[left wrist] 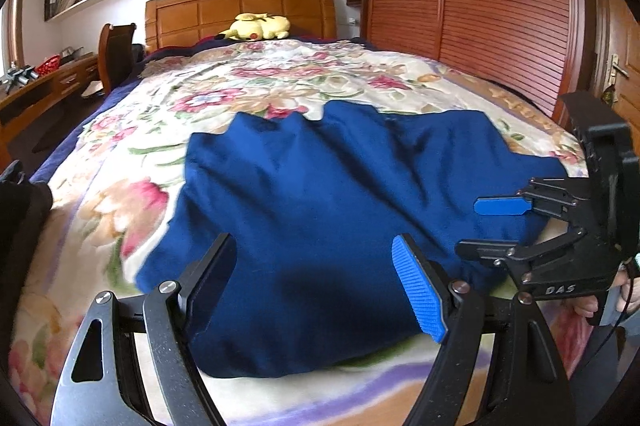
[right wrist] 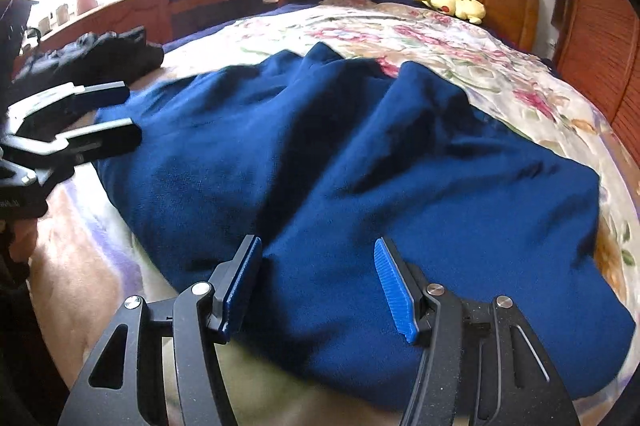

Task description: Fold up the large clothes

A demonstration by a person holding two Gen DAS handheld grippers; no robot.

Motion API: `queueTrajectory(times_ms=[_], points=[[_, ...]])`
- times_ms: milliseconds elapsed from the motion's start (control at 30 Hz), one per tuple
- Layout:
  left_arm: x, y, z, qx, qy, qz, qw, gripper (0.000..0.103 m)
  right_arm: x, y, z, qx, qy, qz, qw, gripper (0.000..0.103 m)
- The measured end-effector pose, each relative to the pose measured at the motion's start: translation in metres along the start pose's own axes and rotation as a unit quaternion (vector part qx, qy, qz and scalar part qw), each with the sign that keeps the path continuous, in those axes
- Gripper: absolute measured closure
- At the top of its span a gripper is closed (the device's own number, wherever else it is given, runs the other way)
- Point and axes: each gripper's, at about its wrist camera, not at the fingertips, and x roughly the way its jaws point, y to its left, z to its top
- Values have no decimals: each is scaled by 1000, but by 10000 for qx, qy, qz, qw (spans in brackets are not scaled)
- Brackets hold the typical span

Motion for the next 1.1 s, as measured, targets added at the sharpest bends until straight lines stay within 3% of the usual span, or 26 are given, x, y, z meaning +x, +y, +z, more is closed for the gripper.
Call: queueTrajectory(times_ms=[267,467,1100], points=[[10,-33,-1,303,91,-176,9993,22,-59,-43,-17,258,-265,-996,9943,43],[17,-44,-3,342,204,-210,9990,22,-79,-72,-30,652,-255,-1464,9867,43],[32,-55,-11,471,434,-106,9979,22,-73,-94,-37,1206,-303,-1754,9766,31]])
